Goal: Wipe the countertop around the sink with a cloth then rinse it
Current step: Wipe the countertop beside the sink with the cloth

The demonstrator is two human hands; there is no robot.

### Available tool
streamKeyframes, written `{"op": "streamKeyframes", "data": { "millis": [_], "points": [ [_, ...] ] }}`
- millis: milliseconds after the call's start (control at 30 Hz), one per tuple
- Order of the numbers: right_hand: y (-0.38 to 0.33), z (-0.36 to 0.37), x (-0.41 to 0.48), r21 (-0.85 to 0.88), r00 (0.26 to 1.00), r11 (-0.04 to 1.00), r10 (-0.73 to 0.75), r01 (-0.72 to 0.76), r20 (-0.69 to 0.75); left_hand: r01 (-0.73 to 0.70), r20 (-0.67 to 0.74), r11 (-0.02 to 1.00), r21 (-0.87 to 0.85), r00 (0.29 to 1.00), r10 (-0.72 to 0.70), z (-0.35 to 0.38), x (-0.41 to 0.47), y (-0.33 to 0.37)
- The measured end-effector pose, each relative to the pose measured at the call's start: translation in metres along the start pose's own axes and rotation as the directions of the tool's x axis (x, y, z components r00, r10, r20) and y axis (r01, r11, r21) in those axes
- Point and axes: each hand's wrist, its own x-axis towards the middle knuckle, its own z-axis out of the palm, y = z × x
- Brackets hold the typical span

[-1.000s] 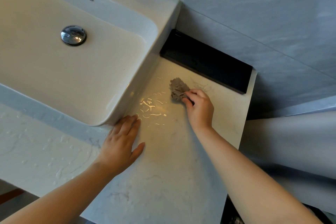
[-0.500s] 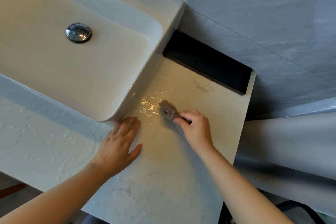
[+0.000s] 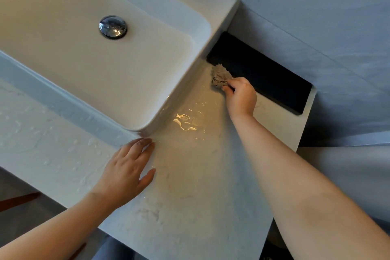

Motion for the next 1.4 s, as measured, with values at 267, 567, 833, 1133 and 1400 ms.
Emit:
{"op": "streamKeyframes", "data": {
  "millis": [267,567,833,1133,1400],
  "points": [
    [-0.009,-0.002,-0.041,0.065,0.997,0.996,-0.07,0.067,0.042,0.014,-0.005,1.0,0.01,1.0,-0.014,0.001,0.002,-0.003],
    [-0.016,0.001,-0.111,0.115,0.994,0.989,-0.102,0.097,0.036,0.01,0.009,1.0,0.016,1.0,-0.01,0.002,0.001,-0.005],
    [-0.023,-0.018,-0.134,0.23,0.961,0.971,-0.123,0.065,0.248,-0.021,0.026,1.0,-0.017,0.999,0.022,0.002,-0.002,-0.008],
    [-0.034,-0.017,-0.013,0.063,0.995,0.995,-0.084,0.081,0.054,-0.002,0.008,0.999,-0.041,1.0,0.003,-0.001,-0.017,-0.01],
    [-0.041,0.016,0.006,-0.017,0.998,0.998,-0.054,0.055,0.046,0.11,0.005,0.992,-0.056,0.994,-0.11,0.002,-0.025,-0.018]
  ]
}}
